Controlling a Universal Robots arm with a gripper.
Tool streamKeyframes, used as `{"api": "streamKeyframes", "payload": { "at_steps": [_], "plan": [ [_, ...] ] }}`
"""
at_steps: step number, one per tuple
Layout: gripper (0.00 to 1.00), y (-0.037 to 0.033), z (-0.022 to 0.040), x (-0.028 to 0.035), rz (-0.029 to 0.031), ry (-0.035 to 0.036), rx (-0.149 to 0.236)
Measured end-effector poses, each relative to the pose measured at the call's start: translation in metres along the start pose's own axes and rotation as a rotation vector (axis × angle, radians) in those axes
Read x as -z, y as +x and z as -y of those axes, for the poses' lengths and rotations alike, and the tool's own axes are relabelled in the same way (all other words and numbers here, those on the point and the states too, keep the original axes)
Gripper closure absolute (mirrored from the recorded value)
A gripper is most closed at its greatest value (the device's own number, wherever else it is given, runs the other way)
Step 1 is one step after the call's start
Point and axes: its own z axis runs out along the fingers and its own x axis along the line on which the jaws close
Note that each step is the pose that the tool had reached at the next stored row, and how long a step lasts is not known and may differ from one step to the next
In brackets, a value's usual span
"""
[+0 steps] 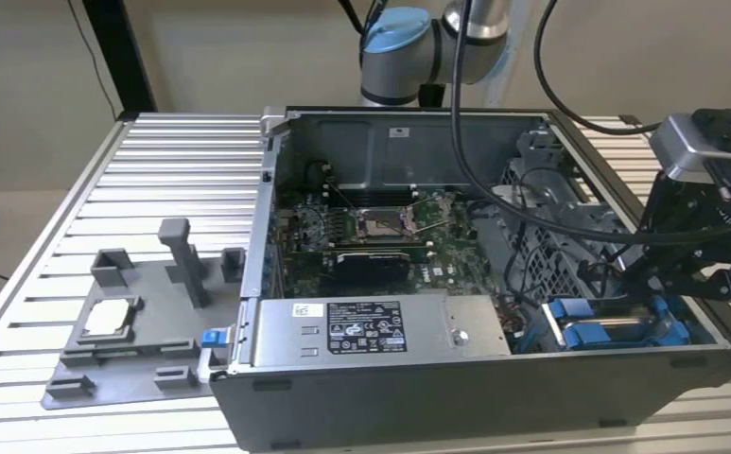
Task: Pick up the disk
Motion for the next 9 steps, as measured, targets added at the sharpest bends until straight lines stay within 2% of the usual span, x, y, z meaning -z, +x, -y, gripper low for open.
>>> {"api": "streamKeyframes", "payload": {
  "at_steps": [9],
  "plan": [
    [1.0,0.0033,0.0015,-0.0011,0.0,-0.0006,0.0]
  ]
}}
